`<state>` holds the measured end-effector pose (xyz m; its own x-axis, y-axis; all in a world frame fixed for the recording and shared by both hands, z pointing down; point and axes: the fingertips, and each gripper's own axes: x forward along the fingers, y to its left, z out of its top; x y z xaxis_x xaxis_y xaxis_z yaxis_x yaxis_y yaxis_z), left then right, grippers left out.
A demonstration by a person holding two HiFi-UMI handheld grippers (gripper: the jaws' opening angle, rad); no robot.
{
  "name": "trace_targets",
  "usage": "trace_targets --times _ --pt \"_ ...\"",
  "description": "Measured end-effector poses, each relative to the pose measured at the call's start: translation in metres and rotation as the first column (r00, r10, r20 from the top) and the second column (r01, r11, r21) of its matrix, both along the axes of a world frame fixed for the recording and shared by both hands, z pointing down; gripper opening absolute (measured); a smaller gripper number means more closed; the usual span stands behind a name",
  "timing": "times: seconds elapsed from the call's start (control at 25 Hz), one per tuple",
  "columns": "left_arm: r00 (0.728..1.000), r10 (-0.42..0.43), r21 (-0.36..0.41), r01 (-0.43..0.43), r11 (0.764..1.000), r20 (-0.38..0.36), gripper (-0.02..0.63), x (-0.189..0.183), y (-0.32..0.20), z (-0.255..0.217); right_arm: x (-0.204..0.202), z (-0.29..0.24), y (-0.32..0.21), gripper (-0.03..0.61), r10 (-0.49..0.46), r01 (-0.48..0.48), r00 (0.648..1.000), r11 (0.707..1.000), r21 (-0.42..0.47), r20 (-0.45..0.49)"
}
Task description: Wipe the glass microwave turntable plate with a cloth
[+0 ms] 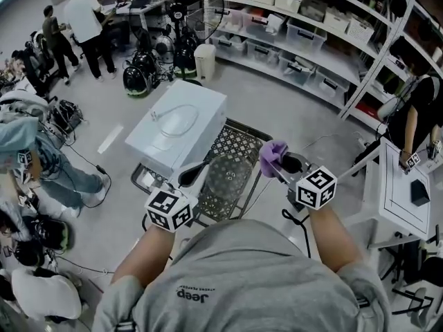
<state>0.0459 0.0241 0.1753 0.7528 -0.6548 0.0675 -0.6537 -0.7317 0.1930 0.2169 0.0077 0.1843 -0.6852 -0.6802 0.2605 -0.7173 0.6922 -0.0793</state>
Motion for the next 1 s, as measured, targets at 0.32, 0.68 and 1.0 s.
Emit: trace_targets --times 0.32,0.68,1.0 --pt "1.000 0.001 0.000 -0.001 1.000 -0.012 0.000 -0.0017 0.0034 -0.0043 -0.0005 -0.0050 0.0012 0.097 -0.002 0.002 1.000 1.000 0.007 0.010" --pt "1.000 0.001 -0.002 -0.001 1.000 -0.013 0.000 -0.0043 0.0017 -0.0071 -0.0011 -0.0044 0.0019 0.091 0.011 -0.011 0.999 1.000 0.019 -0.036" --pt "1.000 0.002 -0.003 -0.002 1.000 -0.014 0.000 -0.0021 0.0040 -0.0075 0.0008 -0.0036 0.0046 0.089 0.007 -0.006 0.999 1.000 0.021 -0.044"
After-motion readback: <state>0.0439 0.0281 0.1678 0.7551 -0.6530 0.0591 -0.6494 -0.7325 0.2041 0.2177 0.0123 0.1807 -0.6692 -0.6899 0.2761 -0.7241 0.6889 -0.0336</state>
